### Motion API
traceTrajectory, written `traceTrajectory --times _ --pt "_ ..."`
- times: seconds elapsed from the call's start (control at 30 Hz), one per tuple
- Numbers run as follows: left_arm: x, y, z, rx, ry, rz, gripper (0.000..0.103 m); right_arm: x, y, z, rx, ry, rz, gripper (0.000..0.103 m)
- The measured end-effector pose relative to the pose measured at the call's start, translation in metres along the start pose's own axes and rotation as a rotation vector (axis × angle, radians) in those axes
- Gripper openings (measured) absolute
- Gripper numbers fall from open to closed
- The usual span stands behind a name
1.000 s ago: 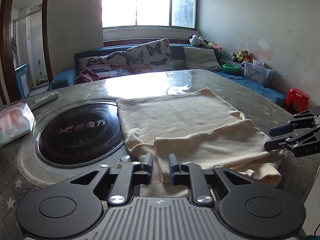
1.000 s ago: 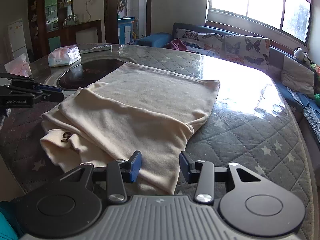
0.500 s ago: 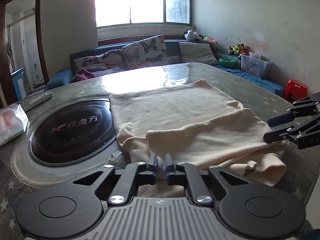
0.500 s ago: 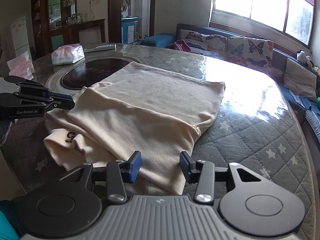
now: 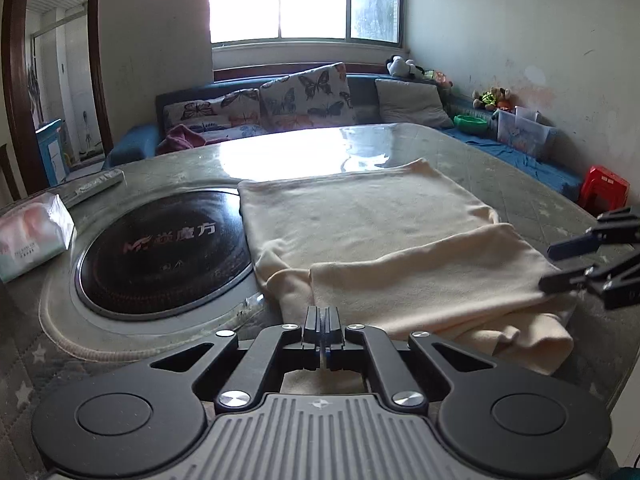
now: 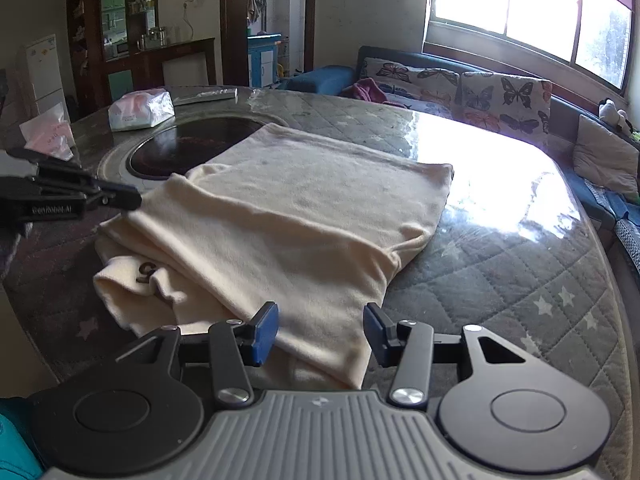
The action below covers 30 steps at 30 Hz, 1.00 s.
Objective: Fold clothes
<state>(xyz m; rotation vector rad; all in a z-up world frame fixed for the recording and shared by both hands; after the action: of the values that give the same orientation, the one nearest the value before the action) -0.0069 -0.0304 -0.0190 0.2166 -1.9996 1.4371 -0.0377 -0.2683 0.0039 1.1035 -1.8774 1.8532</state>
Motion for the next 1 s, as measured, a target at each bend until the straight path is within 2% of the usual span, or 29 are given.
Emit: traceTrajectory --times 0.2,0.23,0.27,0.43,0.63,1.0 --pt "0.000 -0.023 -0.004 -0.002 0.018 0.039 0.005 -0.007 -0.021 0.005 -0.009 -0.002 0.028 0.045" --pt "-0.003 -0.028 -0.002 -0.002 0.033 0.048 0.005 -0.012 -0.024 0.006 -0.013 -0.005 0.029 0.043" --pt "-0.008 -0.031 0.000 -0.002 0.046 0.051 0.005 -0.016 -0.026 0.006 -0.021 -0.009 0.028 0.036" --pt "-0.040 -0.038 0.004 0.005 0.078 0.023 0.006 -0.037 -0.033 0.005 -0.047 -0.033 0.022 0.022" --pt "-0.061 -0.026 -0.002 0.027 0.061 -0.025 0.006 -0.050 -0.026 0.013 -0.084 -0.037 0.011 0.021" --pt "-0.058 -0.028 -0.002 0.017 0.057 -0.015 0.006 -0.029 -0.014 0.027 -0.098 0.008 0.015 0.020"
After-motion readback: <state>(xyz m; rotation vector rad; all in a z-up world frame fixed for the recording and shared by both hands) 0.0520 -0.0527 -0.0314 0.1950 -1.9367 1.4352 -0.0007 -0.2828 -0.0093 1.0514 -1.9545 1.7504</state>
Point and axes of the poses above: each gripper's, at about its wrist camera, not at the fingertips, and x roughly against the way its jaws point, z to its right, y to its underside, the point moved 8 cm from there along -x, roughly the way its jaws point, and after that the axes turned 12 degrees about -x, right-handed, at the moved point
